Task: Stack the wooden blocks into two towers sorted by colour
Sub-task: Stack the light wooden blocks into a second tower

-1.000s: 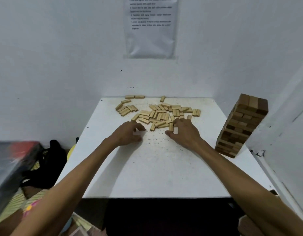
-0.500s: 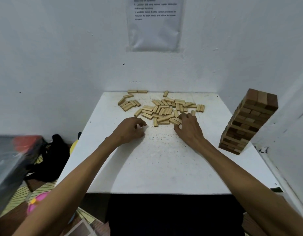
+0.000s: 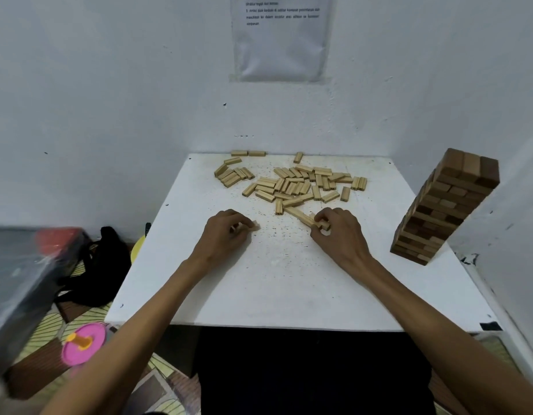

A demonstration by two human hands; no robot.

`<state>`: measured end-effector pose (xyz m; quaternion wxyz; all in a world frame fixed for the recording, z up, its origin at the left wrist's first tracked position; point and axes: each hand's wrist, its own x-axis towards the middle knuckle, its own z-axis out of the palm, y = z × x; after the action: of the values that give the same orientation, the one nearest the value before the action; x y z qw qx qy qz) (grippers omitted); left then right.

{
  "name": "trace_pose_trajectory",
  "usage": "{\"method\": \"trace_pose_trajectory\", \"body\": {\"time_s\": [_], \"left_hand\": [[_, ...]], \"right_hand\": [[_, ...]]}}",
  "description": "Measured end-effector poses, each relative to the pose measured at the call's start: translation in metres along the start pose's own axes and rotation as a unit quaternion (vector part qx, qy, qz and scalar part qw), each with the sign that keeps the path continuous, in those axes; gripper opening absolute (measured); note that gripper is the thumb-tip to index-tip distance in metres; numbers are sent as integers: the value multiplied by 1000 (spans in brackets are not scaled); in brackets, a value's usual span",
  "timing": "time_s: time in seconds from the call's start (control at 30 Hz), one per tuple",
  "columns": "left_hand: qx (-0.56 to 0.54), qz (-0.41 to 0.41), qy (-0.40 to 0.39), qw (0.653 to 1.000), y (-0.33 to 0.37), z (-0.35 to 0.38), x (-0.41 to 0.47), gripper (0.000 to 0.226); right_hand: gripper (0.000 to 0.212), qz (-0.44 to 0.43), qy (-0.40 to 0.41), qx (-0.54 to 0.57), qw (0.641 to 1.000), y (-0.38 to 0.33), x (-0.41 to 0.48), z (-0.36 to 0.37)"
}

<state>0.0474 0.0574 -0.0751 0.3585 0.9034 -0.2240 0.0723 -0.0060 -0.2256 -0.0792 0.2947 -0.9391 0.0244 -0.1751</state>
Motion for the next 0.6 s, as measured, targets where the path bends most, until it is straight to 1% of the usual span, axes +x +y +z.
{"method": "trace_pose_trajectory", "body": {"time_s": [0.13, 0.23, 0.3, 0.37, 0.43, 0.5, 0.53, 0.6], "left_hand": [[-33, 3, -3, 999, 12, 7, -16, 21], [-54, 15, -12, 998, 22, 13, -26, 21], [-63, 13, -16, 998, 27, 16, -29, 20], [-63, 13, -17, 998, 31, 19, -31, 19], [-67, -1, -11, 998, 34, 20, -34, 20], [-68, -9, -18, 997, 34, 20, -34, 23], [-64, -7, -27, 998, 34, 19, -34, 25], [-34, 23, -41, 998, 30, 18, -33, 31]], "right_hand": [[20, -18, -13, 16, 1000, -13, -30, -5], [26, -42, -66, 35, 996, -24, -52, -4], [32, -61, -101, 48, 992, -29, -64, 0], [43, -60, -122, 67, 988, -30, -68, 4], [53, -57, -135, 104, 984, -29, -67, 4], [57, -62, -135, 130, 980, -29, -65, 4], [57, -68, -127, 121, 982, -28, -64, 4], [56, -82, -110, 60, 989, -26, -61, 2]]}}
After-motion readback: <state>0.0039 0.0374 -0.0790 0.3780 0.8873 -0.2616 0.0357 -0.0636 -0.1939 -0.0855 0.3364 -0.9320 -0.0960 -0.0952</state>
